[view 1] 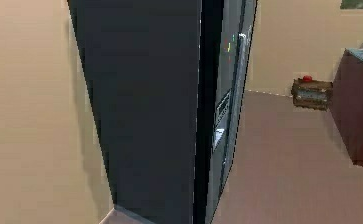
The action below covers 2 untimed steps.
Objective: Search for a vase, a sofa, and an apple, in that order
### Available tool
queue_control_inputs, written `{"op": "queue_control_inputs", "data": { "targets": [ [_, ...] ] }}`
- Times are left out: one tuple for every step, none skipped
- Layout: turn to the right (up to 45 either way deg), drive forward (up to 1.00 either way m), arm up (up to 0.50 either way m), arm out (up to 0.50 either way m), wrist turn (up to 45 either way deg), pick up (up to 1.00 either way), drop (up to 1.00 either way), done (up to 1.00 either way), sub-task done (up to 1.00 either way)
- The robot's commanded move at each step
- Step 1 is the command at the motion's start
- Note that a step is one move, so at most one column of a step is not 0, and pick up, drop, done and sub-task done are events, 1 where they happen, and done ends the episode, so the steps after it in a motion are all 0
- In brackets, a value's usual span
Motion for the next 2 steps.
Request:
{"op": "queue_control_inputs", "data": {
  "targets": [
    [39.0, 0.00, 0.00, 0.00, 0.0, 0.00, 0.00, 0.00, 0.00],
    [0.0, 0.45, 0.00, 0.00, 0.0, 0.00, 0.00, 0.00, 0.00]
  ]
}}
